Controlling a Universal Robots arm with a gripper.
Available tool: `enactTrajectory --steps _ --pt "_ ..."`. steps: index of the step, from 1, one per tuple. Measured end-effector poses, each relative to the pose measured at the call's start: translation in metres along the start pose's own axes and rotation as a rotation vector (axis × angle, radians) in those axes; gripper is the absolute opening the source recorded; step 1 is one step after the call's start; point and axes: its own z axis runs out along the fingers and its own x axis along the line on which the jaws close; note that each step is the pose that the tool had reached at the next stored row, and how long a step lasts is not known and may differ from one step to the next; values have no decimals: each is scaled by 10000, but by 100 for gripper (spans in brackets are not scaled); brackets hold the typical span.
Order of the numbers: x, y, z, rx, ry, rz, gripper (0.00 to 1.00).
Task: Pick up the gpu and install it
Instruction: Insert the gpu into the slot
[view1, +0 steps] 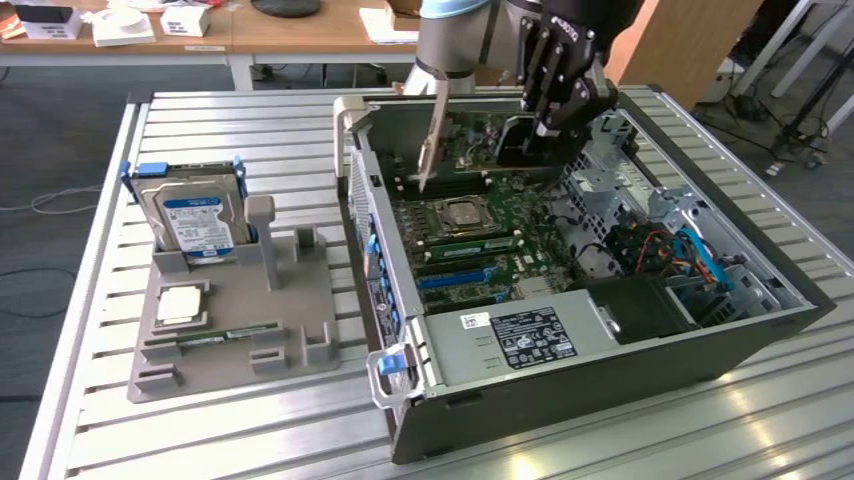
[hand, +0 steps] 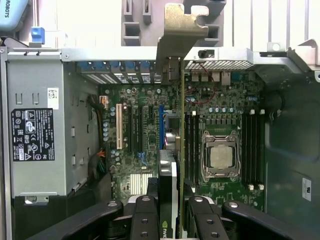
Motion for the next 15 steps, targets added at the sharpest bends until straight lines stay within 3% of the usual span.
enactTrajectory --steps 15 --pt "5 -5 273 12 -1 -1 28"
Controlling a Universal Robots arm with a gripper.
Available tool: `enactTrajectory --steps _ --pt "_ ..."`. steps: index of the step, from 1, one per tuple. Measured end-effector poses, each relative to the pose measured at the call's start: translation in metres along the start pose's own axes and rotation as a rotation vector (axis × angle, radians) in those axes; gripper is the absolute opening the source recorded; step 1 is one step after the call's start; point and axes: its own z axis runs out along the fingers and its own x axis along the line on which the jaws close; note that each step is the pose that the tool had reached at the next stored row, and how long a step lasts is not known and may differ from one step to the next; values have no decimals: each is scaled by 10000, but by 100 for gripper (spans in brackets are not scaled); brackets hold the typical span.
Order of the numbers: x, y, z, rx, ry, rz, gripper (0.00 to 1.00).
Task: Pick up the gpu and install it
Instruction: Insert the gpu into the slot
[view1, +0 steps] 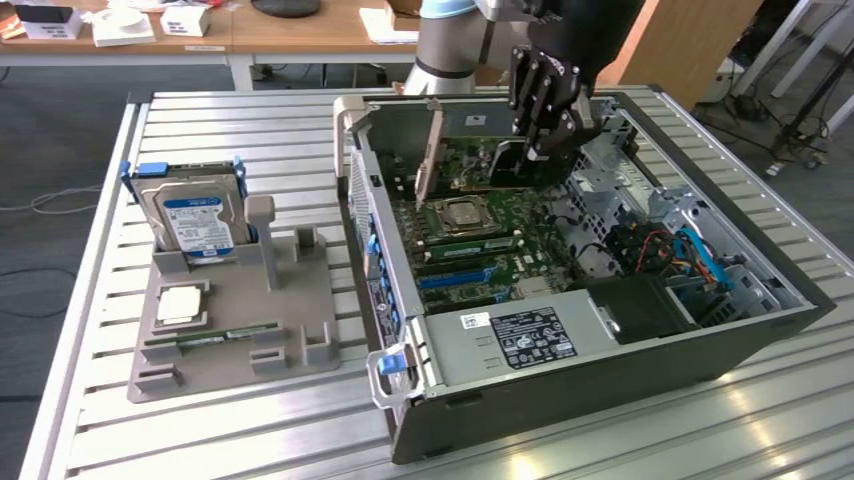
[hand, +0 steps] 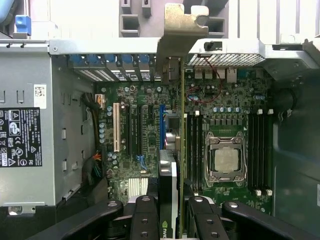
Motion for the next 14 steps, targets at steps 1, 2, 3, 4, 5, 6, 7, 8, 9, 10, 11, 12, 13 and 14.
enactTrajectory --steps 1,2,3,4,5,6,7,8,9,10,11,12,13,14 --pt "0 0 18 0 1 0 28" --pt "1 -1 37 0 1 0 28" --pt "1 -1 53 1 0 1 28" --pt "1 -1 67 2 -1 0 28" --pt "1 -1 77 3 0 0 28" --pt "2 0 88 5 -1 0 28" --pt "2 0 100 6 0 0 28" --pt "2 0 112 7 0 0 28" --pt "3 0 125 7 0 0 28" --pt "3 0 139 7 0 -1 28" --pt "3 -1 154 7 0 0 28" --pt "4 -1 168 8 0 0 28" --pt "4 -1 183 8 1 0 28" --pt "5 -2 199 8 0 0 28"
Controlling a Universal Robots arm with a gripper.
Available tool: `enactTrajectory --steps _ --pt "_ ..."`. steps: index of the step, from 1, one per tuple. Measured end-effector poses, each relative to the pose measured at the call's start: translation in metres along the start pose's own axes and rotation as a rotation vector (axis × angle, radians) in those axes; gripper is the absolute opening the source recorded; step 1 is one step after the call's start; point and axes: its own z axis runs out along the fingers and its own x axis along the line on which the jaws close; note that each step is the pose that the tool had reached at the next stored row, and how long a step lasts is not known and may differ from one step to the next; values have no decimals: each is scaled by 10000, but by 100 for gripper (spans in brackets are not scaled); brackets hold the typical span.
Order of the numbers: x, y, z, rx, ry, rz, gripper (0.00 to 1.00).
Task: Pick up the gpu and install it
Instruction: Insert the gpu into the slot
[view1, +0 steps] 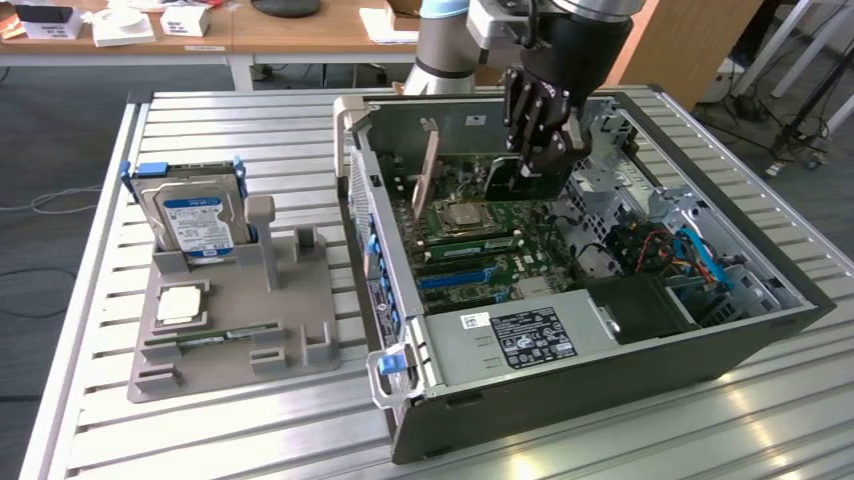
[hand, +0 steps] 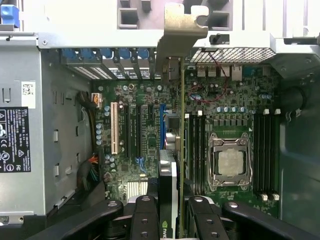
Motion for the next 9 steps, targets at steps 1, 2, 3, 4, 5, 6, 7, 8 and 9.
enactTrajectory --steps 1,2,3,4,5,6,7,8,9 --pt "1 0 15 0 0 1 28" --pt "2 -1 31 0 0 0 28" --pt "2 -1 44 1 0 -1 28" --pt "3 -1 57 0 1 -2 28" --pt "3 -2 70 1 -1 -5 28" --pt "4 -2 83 1 0 -6 28" --pt "5 -3 95 1 0 -7 28" --pt "6 -3 109 1 0 -11 28" --pt "7 -3 120 2 0 -16 28"
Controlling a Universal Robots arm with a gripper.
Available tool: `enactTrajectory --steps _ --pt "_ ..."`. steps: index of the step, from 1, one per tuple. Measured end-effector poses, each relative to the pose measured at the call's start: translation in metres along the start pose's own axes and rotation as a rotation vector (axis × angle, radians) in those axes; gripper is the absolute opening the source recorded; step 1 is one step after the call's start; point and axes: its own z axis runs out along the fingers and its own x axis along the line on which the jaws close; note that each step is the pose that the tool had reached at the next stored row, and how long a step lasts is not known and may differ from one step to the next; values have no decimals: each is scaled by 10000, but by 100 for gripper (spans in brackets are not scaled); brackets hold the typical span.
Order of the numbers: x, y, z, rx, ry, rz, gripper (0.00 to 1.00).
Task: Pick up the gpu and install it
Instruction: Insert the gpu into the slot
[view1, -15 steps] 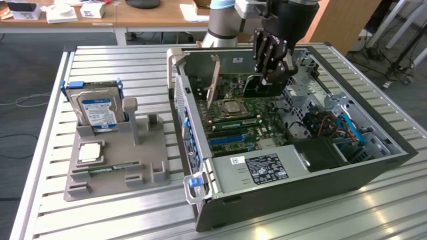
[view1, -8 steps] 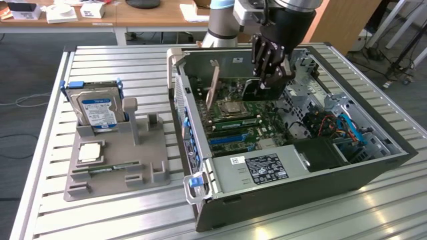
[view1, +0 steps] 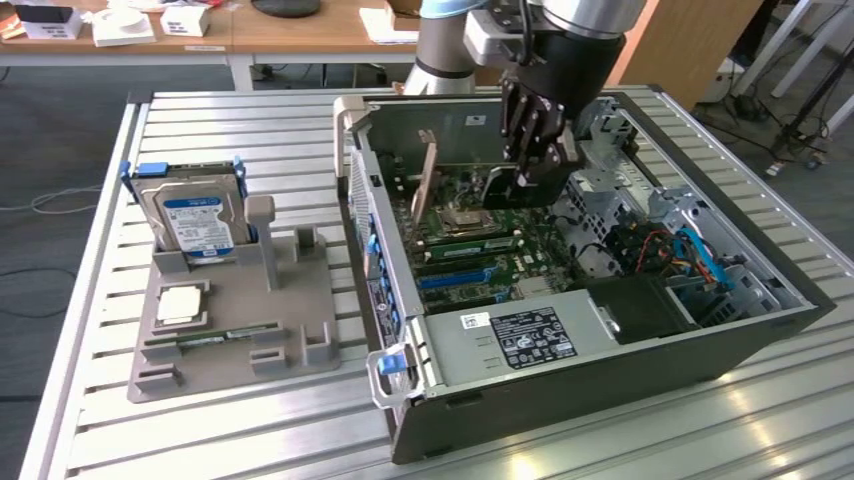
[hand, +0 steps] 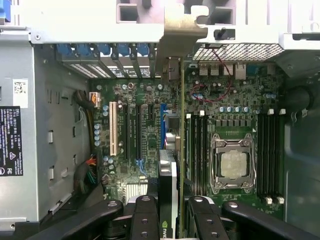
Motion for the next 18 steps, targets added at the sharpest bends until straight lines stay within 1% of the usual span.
enactTrajectory --steps 9,18 --pt "6 1 71 11 0 -30 28" --pt "17 11 146 47 -5 -60 28"
